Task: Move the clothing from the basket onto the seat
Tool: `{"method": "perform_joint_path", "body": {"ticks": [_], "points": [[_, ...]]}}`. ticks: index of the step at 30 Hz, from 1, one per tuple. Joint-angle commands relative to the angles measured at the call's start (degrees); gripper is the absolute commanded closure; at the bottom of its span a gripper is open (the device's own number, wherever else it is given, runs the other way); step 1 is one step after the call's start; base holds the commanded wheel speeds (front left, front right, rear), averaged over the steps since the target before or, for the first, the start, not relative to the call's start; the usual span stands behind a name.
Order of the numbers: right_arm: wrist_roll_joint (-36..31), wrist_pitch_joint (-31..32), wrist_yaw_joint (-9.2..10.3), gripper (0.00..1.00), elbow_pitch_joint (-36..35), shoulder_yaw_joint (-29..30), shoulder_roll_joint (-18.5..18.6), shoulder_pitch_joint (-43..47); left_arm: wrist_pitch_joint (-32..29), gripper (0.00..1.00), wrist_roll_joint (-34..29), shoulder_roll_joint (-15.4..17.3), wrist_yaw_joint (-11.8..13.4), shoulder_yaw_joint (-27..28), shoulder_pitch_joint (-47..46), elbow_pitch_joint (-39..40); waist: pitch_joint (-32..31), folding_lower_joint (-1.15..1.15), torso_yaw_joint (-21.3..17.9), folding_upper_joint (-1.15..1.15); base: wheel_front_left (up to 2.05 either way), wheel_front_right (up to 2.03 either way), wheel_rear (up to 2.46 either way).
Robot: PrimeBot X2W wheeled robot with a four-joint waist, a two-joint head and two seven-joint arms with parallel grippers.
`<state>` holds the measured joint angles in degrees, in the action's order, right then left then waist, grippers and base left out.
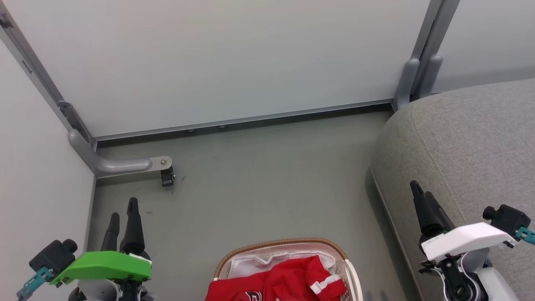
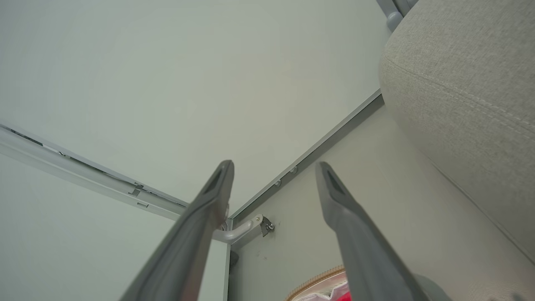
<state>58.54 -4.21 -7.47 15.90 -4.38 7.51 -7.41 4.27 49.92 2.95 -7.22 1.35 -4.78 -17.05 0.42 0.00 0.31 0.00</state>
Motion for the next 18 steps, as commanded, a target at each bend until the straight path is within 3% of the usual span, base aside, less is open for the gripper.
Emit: {"method": "perform_joint_path", "body": {"ticks": [1,18], "points": [[-1.96,-0.75,-0.02,0.00,-0.35,-0.33,0.70,-1.36,0.72,0.00,-2.00,0.70,-0.18,-0.27,-1.68,0.54,-0.01,0.00,0.02,0.00,0.00,0.00,0.00],[-14.09,-3.66,-0.02,0.00,0.21,-1.97,1.45,-1.64,3.63,0.00,-14.31,0.99,-0.24,-2.22,-1.61,0.31,0.14,0.00,0.21,0.00,0.00,0.00,0.00]]}}
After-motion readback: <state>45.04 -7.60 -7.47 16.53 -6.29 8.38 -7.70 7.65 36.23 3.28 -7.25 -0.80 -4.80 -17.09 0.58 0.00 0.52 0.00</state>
